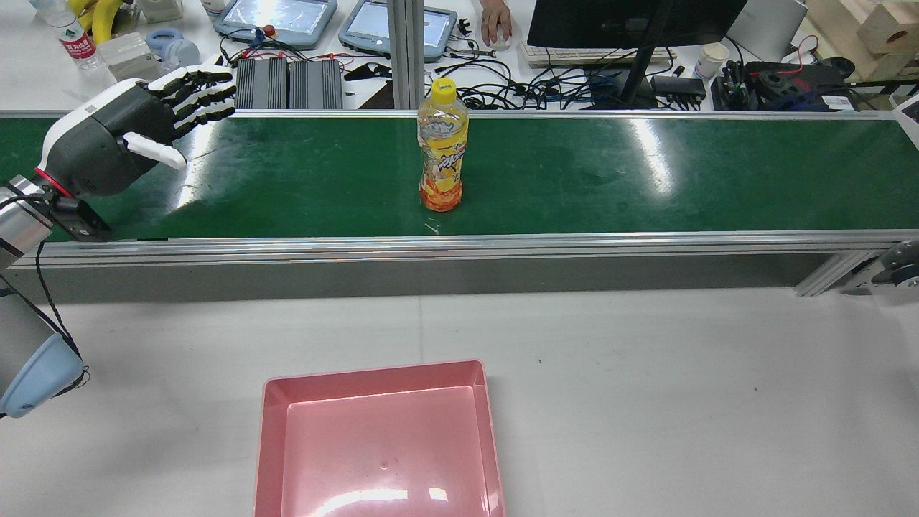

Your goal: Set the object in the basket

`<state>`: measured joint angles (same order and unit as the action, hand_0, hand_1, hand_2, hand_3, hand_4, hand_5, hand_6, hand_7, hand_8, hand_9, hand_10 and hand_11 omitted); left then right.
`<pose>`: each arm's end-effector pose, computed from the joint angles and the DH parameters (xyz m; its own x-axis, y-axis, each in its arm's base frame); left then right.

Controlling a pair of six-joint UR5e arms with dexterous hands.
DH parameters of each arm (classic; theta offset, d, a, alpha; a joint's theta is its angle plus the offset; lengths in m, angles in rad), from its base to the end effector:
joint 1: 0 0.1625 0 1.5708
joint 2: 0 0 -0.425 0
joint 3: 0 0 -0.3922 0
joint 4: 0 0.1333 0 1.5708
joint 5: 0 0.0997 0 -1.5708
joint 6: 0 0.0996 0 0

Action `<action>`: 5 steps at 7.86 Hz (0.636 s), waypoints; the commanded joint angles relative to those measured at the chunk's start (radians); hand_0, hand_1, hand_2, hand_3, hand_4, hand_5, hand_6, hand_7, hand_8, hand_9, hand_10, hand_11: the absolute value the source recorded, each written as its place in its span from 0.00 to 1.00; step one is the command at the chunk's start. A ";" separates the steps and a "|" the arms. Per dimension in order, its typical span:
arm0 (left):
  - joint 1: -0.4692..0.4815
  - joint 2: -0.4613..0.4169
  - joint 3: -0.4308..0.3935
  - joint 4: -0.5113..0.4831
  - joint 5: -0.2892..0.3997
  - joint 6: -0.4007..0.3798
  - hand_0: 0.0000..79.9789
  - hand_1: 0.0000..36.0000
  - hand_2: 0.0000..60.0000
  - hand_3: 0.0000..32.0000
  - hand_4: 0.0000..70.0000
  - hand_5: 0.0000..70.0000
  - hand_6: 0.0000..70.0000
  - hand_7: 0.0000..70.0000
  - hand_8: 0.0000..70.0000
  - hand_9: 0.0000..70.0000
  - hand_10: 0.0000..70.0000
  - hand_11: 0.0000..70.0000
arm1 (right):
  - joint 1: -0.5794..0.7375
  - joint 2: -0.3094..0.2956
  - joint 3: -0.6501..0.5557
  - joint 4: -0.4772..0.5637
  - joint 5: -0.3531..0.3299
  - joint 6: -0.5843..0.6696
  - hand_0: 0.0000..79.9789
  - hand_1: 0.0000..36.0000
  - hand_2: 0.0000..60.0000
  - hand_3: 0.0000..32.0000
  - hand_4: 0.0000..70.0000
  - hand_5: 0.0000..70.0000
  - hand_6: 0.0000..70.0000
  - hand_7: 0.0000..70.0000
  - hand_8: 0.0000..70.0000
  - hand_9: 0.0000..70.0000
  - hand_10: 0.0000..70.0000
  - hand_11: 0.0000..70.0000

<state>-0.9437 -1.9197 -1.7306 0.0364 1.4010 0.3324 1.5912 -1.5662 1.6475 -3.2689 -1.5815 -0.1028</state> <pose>0.2426 -0.5906 0.4150 -0.9250 -0.3113 -0.2179 0.0369 0.4972 -0.8669 0.1422 -0.4850 0.6598 -0.9948 -0.0049 0.1020 -0.1017 -0.0467 -0.9937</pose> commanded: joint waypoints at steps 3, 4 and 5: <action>0.019 -0.004 0.002 0.008 -0.002 0.017 0.66 0.30 0.00 0.09 0.20 0.37 0.02 0.02 0.15 0.15 0.13 0.21 | 0.001 0.000 0.003 0.000 0.000 0.000 0.00 0.00 0.00 0.00 0.00 0.00 0.00 0.00 0.00 0.00 0.00 0.00; 0.019 -0.008 0.002 0.008 -0.002 0.017 0.66 0.30 0.00 0.08 0.20 0.37 0.03 0.02 0.15 0.16 0.14 0.22 | 0.001 0.000 0.003 0.000 0.000 0.000 0.00 0.00 0.00 0.00 0.00 0.00 0.00 0.00 0.00 0.00 0.00 0.00; 0.019 -0.007 0.002 0.008 -0.002 0.016 0.66 0.31 0.00 0.09 0.20 0.37 0.03 0.02 0.15 0.15 0.13 0.21 | 0.001 0.000 0.003 0.000 0.000 0.000 0.00 0.00 0.00 0.00 0.00 0.00 0.00 0.00 0.00 0.00 0.00 0.00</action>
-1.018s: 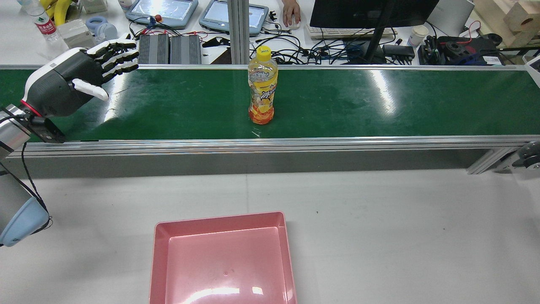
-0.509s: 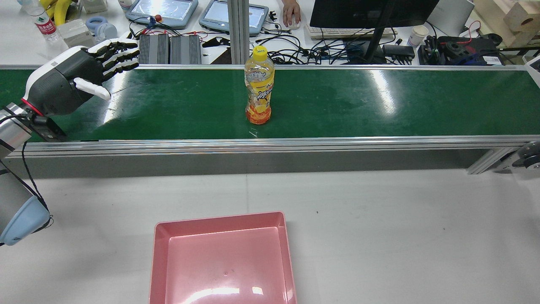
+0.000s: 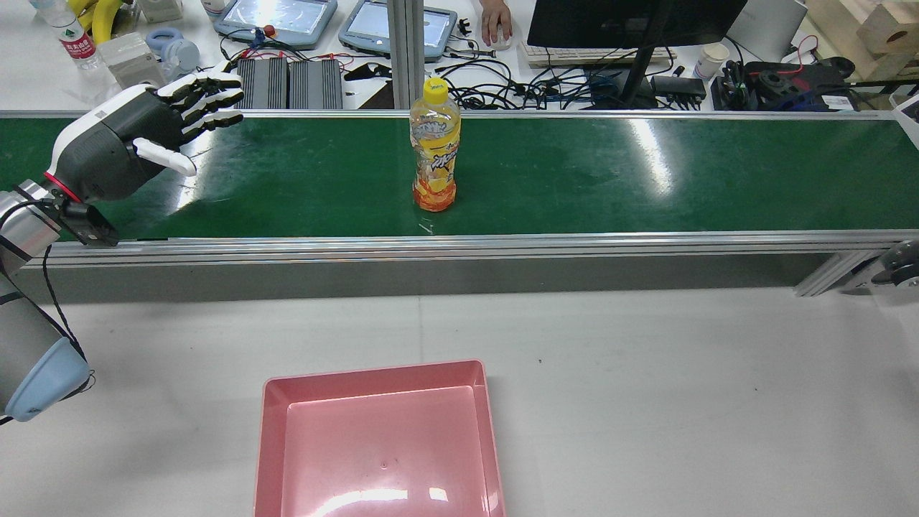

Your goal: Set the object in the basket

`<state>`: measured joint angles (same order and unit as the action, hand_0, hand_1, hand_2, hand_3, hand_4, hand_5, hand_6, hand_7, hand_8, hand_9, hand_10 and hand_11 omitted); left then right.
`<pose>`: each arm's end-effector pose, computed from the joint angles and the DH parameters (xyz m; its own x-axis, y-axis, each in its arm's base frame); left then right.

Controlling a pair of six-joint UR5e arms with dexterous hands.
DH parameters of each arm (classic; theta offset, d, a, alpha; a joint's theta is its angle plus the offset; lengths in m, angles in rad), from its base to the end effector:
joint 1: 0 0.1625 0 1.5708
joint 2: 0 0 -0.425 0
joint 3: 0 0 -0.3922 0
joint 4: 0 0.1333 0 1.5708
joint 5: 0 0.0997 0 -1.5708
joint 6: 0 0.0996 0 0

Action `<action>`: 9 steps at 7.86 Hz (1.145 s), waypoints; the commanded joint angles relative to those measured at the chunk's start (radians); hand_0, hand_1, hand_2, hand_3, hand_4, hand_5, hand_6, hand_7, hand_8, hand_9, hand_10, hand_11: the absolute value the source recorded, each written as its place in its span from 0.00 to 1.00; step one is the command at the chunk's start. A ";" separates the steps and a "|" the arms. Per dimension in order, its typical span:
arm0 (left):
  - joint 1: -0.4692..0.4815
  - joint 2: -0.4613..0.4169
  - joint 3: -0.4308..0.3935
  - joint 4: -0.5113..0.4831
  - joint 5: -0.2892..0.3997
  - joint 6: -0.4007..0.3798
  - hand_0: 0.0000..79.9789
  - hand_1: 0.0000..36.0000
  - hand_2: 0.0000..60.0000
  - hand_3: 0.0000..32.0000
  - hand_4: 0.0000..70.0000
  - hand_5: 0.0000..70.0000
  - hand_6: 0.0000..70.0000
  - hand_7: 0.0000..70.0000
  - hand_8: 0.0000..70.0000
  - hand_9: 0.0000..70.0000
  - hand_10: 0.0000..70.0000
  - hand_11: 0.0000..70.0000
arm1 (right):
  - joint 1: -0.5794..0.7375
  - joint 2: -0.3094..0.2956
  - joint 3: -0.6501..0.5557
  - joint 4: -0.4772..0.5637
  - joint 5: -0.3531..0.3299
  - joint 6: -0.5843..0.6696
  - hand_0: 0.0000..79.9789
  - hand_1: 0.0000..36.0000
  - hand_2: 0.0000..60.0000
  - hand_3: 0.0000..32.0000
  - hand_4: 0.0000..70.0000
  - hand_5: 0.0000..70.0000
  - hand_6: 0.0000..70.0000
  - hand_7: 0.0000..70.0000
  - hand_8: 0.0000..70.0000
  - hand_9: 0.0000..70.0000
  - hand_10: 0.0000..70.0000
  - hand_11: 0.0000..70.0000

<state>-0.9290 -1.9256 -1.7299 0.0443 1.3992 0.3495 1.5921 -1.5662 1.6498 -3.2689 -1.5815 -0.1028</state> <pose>0.2518 -0.5881 0.4127 -0.9200 -0.3155 -0.2328 0.0469 0.5008 -0.8643 0.1426 -0.4850 0.6587 -0.9948 -0.0061 0.1021 -0.1017 -0.0445 -0.9938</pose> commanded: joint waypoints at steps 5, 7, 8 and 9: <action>-0.005 -0.003 -0.002 0.000 0.000 -0.003 0.67 0.31 0.00 0.12 0.20 0.32 0.01 0.01 0.12 0.13 0.11 0.18 | 0.000 0.000 -0.001 0.000 0.000 0.000 0.00 0.00 0.00 0.00 0.00 0.00 0.00 0.00 0.00 0.00 0.00 0.00; -0.005 -0.001 -0.002 0.002 0.000 -0.001 0.66 0.31 0.00 0.12 0.20 0.33 0.01 0.01 0.13 0.13 0.11 0.18 | 0.000 0.000 0.001 0.000 0.000 0.000 0.00 0.00 0.00 0.00 0.00 0.00 0.00 0.00 0.00 0.00 0.00 0.00; 0.001 0.000 -0.002 0.002 -0.002 -0.001 0.65 0.30 0.00 0.12 0.19 0.34 0.01 0.01 0.13 0.13 0.13 0.21 | 0.000 0.000 0.002 0.000 0.000 0.000 0.00 0.00 0.00 0.00 0.00 0.00 0.00 0.00 0.00 0.00 0.00 0.00; 0.002 -0.003 -0.002 0.000 -0.003 0.000 0.65 0.30 0.00 0.13 0.19 0.35 0.02 0.01 0.12 0.11 0.14 0.23 | 0.002 0.000 0.002 0.000 0.000 0.000 0.00 0.00 0.00 0.00 0.00 0.00 0.00 0.00 0.00 0.00 0.00 0.00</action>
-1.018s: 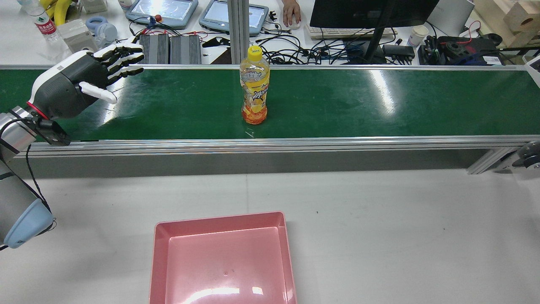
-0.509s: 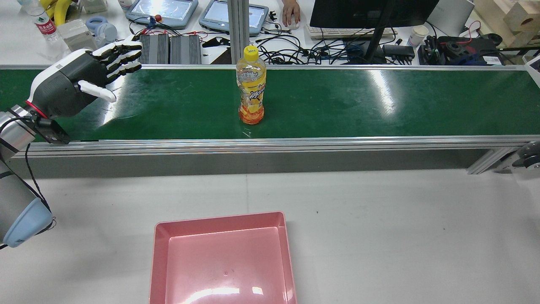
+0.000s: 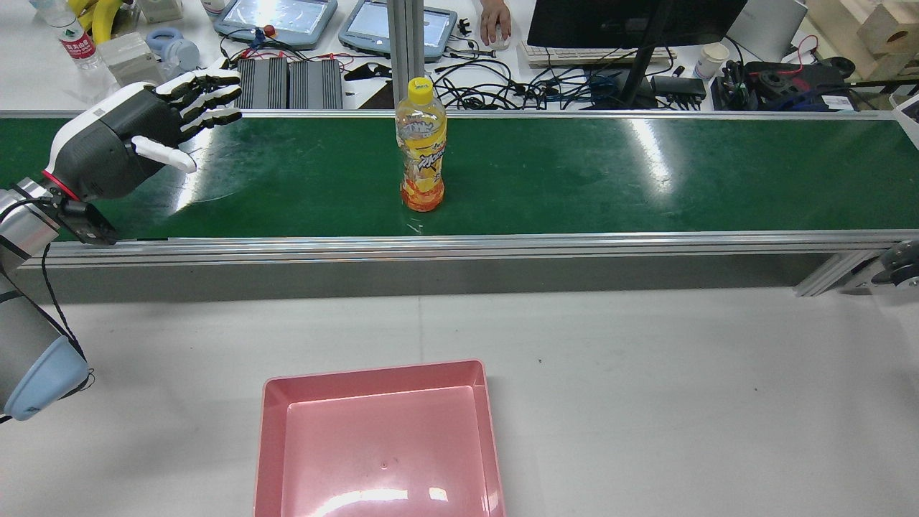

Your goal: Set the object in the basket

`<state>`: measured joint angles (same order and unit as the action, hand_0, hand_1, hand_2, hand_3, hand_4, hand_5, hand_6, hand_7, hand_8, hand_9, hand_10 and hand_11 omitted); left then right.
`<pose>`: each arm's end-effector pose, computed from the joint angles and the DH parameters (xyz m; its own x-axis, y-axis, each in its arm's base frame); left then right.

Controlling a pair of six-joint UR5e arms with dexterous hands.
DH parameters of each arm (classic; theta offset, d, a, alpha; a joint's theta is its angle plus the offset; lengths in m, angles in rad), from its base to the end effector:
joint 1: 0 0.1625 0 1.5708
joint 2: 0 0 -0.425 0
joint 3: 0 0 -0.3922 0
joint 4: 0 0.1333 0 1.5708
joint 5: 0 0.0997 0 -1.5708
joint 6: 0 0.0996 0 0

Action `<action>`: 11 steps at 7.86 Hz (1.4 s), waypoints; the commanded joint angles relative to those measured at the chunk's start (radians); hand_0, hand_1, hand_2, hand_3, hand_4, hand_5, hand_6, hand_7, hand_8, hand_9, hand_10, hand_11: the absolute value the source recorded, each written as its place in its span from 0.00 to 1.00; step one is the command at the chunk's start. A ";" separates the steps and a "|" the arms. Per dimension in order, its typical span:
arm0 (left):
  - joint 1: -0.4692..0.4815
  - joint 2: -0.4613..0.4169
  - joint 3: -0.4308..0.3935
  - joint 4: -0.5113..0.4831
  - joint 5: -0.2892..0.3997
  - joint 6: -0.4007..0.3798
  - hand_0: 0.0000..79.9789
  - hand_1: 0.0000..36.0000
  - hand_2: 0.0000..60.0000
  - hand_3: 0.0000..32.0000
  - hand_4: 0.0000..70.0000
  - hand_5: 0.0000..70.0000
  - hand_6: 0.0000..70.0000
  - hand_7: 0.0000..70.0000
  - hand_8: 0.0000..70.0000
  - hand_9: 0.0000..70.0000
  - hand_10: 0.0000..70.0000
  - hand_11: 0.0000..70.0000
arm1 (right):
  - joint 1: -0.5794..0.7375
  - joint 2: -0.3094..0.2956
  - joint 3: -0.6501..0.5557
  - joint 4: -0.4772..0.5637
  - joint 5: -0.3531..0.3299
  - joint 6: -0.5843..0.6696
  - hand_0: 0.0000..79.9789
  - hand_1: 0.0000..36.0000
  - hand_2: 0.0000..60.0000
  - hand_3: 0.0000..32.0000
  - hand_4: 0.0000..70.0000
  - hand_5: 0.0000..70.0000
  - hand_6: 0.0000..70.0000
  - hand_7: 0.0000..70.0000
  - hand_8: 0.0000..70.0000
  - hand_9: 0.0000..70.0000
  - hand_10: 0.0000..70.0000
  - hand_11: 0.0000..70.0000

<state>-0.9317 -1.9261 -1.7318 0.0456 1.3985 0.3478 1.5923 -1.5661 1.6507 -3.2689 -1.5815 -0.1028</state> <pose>0.2501 -0.5886 0.4117 -0.9213 -0.3131 -0.2307 0.0463 0.5007 -0.8644 0.1427 -0.4851 0.6582 -0.9948 -0.0064 0.1021 -0.1017 -0.0436 -0.9939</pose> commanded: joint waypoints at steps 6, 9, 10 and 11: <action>-0.001 0.001 0.000 0.000 -0.003 -0.001 0.66 0.31 0.00 0.12 0.19 0.35 0.02 0.02 0.13 0.13 0.14 0.22 | 0.002 0.000 0.000 0.000 0.000 0.000 0.00 0.00 0.00 0.00 0.00 0.00 0.00 0.00 0.00 0.00 0.00 0.00; 0.007 -0.020 -0.005 -0.001 -0.022 0.013 0.66 0.30 0.00 0.18 0.18 0.33 0.01 0.01 0.12 0.12 0.14 0.22 | 0.002 0.000 0.001 0.000 0.000 0.000 0.00 0.00 0.00 0.00 0.00 0.00 0.00 0.00 0.00 0.00 0.00 0.00; 0.007 -0.033 -0.018 0.008 -0.021 0.013 0.67 0.31 0.00 0.19 0.19 0.33 0.01 0.01 0.13 0.13 0.13 0.21 | 0.002 0.000 0.001 0.000 0.000 0.000 0.00 0.00 0.00 0.00 0.00 0.00 0.00 0.00 0.00 0.00 0.00 0.00; 0.007 -0.037 -0.031 0.017 -0.022 0.016 0.67 0.31 0.00 0.16 0.19 0.34 0.01 0.01 0.14 0.15 0.11 0.19 | 0.002 0.000 0.001 0.000 0.000 0.000 0.00 0.00 0.00 0.00 0.00 0.00 0.00 0.00 0.00 0.00 0.00 0.00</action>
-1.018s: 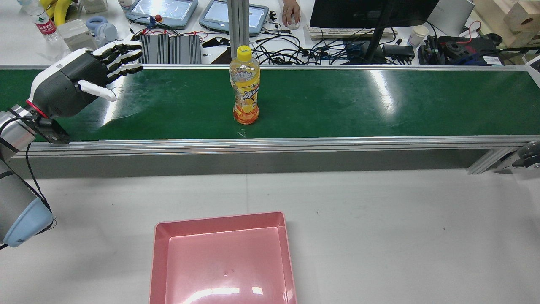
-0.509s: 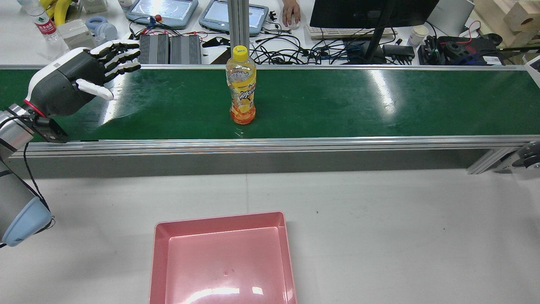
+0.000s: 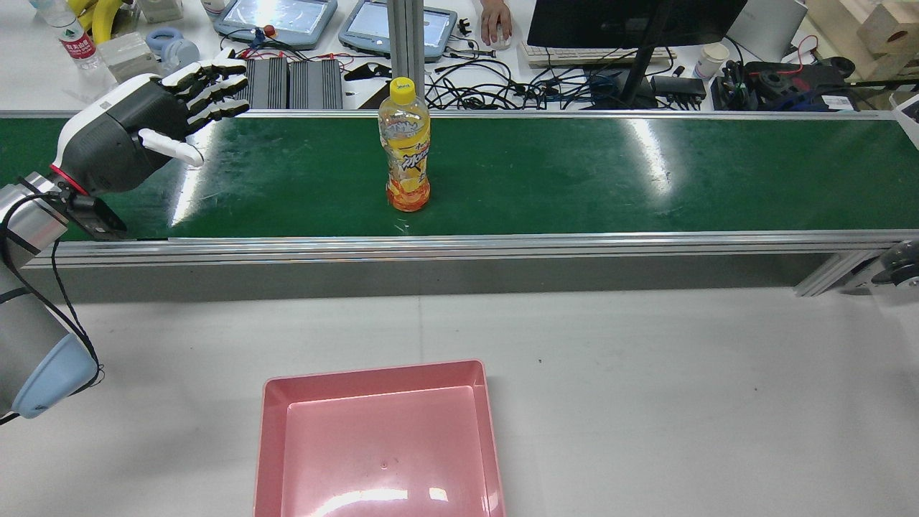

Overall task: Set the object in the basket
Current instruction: 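Extend the open left hand along the belt toward the drink bottle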

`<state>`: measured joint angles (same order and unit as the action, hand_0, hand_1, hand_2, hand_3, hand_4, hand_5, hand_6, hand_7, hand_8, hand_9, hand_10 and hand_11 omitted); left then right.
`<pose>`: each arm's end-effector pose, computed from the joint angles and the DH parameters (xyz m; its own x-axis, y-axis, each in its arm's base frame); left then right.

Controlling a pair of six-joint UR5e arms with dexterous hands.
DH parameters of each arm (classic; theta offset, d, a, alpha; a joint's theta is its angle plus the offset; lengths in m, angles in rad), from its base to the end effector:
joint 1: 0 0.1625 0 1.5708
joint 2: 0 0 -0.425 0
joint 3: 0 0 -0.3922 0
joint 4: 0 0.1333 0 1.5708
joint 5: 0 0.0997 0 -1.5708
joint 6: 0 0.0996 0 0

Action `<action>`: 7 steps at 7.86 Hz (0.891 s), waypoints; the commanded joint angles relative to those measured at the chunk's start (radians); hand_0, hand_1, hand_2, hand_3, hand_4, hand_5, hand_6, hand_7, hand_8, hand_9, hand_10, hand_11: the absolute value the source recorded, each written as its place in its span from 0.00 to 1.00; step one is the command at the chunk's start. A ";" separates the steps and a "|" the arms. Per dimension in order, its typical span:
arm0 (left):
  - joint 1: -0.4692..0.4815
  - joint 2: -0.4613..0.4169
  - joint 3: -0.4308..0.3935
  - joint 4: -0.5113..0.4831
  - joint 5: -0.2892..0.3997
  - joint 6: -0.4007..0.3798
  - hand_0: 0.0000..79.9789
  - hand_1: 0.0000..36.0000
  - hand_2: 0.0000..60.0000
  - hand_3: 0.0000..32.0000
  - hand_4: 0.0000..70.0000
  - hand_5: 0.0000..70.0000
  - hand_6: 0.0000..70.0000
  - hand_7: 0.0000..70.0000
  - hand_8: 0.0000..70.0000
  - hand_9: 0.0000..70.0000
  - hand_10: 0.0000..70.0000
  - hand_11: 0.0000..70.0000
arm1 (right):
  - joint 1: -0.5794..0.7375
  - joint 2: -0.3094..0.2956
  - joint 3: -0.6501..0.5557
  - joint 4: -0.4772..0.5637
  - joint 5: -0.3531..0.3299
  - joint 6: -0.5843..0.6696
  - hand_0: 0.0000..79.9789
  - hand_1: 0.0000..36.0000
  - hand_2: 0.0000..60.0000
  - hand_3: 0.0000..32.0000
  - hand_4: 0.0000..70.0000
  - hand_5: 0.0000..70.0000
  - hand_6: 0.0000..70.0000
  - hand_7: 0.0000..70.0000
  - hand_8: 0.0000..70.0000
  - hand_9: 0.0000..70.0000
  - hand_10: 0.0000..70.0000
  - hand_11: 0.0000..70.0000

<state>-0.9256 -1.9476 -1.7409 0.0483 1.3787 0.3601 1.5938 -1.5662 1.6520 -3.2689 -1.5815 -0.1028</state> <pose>0.2541 -0.5909 0.3945 -0.9297 -0.2924 -0.2240 0.0428 0.5184 -0.8541 0.1434 -0.4849 0.6576 -0.9947 -0.0080 0.1021 -0.1017 -0.0425 -0.9939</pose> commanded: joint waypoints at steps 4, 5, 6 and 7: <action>0.068 -0.051 -0.019 0.059 -0.030 0.022 0.67 0.30 0.00 0.14 0.19 0.35 0.01 0.01 0.15 0.16 0.11 0.18 | 0.000 0.000 -0.001 0.000 0.000 0.000 0.00 0.00 0.00 0.00 0.00 0.00 0.00 0.00 0.00 0.00 0.00 0.00; 0.073 -0.060 -0.020 0.074 -0.053 0.037 0.67 0.30 0.00 0.15 0.19 0.35 0.01 0.01 0.14 0.15 0.11 0.19 | 0.000 0.000 -0.001 0.000 0.000 0.000 0.00 0.00 0.00 0.00 0.00 0.00 0.00 0.00 0.00 0.00 0.00 0.00; 0.073 -0.069 -0.020 0.088 -0.055 0.042 0.67 0.29 0.00 0.17 0.19 0.34 0.01 0.01 0.14 0.15 0.12 0.19 | 0.000 0.000 -0.001 0.000 0.000 0.000 0.00 0.00 0.00 0.00 0.00 0.00 0.00 0.00 0.00 0.00 0.00 0.00; 0.074 -0.080 -0.019 0.102 -0.056 0.075 0.66 0.29 0.00 0.15 0.19 0.35 0.01 0.01 0.14 0.16 0.12 0.19 | 0.000 0.000 -0.001 0.000 0.000 0.000 0.00 0.00 0.00 0.00 0.00 0.00 0.00 0.00 0.00 0.00 0.00 0.00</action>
<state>-0.8589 -2.0083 -1.7607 0.1226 1.3335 0.3938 1.5938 -1.5662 1.6506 -3.2689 -1.5815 -0.1028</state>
